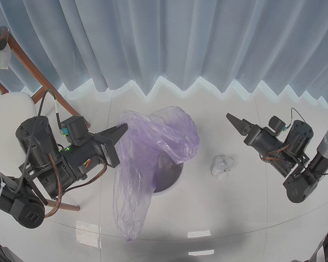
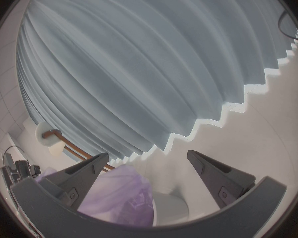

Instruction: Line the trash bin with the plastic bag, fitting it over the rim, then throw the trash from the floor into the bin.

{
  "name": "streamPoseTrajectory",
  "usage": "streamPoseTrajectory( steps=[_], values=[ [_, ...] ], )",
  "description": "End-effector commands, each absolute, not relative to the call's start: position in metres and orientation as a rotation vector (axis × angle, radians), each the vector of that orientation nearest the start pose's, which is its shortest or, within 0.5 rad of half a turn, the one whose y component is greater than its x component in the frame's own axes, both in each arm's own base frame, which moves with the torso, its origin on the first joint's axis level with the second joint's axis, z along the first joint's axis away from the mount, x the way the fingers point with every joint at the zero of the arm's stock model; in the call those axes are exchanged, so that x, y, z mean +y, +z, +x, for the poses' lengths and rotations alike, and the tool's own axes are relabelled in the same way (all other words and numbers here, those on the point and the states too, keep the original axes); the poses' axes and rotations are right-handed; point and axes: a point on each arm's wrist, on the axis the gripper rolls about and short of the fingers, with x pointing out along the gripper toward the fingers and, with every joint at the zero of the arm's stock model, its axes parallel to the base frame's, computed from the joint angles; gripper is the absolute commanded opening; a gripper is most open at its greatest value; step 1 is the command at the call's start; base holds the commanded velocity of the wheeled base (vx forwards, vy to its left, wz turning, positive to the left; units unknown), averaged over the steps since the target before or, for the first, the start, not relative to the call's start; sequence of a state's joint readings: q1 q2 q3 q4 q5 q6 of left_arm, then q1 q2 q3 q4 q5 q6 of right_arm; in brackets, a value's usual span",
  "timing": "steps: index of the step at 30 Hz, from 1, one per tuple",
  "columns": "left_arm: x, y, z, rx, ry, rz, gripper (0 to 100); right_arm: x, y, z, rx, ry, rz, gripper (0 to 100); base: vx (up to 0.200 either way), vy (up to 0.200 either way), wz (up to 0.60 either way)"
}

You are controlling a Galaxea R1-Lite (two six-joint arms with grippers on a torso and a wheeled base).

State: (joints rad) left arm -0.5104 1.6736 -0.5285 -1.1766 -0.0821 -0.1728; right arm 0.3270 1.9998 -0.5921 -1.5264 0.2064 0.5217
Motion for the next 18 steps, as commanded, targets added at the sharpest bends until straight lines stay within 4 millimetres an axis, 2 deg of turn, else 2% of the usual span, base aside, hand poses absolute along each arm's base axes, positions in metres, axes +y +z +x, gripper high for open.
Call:
streamPoseTrajectory(
  steps=[1, 4, 8, 9, 11, 13, 15, 18],
  values=[
    [-0.142, 0.169, 0.238, 0.037, -0.613, -0.175, 0, 0.124, 0.107, 0.354, -0.025, 0.564, 0.554, 100, 0.0, 0.0, 0.0],
    [-0.146, 0.168, 0.236, 0.042, -0.628, -0.175, 0, 0.136, 0.112, 0.357, -0.032, 0.598, 0.597, 100, 0.0, 0.0, 0.0],
    [-0.147, 0.169, 0.236, 0.04, -0.632, -0.176, 0, 0.144, 0.107, 0.368, -0.044, 0.613, 0.599, 100, 0.0, 0.0, 0.0],
    [-0.147, 0.169, 0.236, 0.038, -0.632, -0.176, 0, 0.147, 0.106, 0.37, -0.046, 0.619, 0.604, 0, 0.0, 0.0, 0.0],
    [-0.147, 0.169, 0.235, 0.037, -0.634, -0.177, 0, 0.152, 0.102, 0.372, -0.041, 0.629, 0.605, 0, 0.0, 0.0, 0.0],
    [-0.147, 0.17, 0.234, 0.036, -0.637, -0.178, 0, 0.171, 0.09, 0.375, -0.023, 0.668, 0.6, 0, 0.0, 0.0, 0.0],
    [-0.147, 0.17, 0.234, 0.038, -0.638, -0.18, 0, 0.178, 0.089, 0.375, -0.025, 0.685, 0.6, 0, 0.0, 0.0, 0.0],
    [-0.149, 0.171, 0.233, 0.043, -0.643, -0.212, 0, 0.203, 0.09, 0.364, -0.009, 0.759, 0.597, 0, 0.0, 0.0, 0.0]
  ],
)
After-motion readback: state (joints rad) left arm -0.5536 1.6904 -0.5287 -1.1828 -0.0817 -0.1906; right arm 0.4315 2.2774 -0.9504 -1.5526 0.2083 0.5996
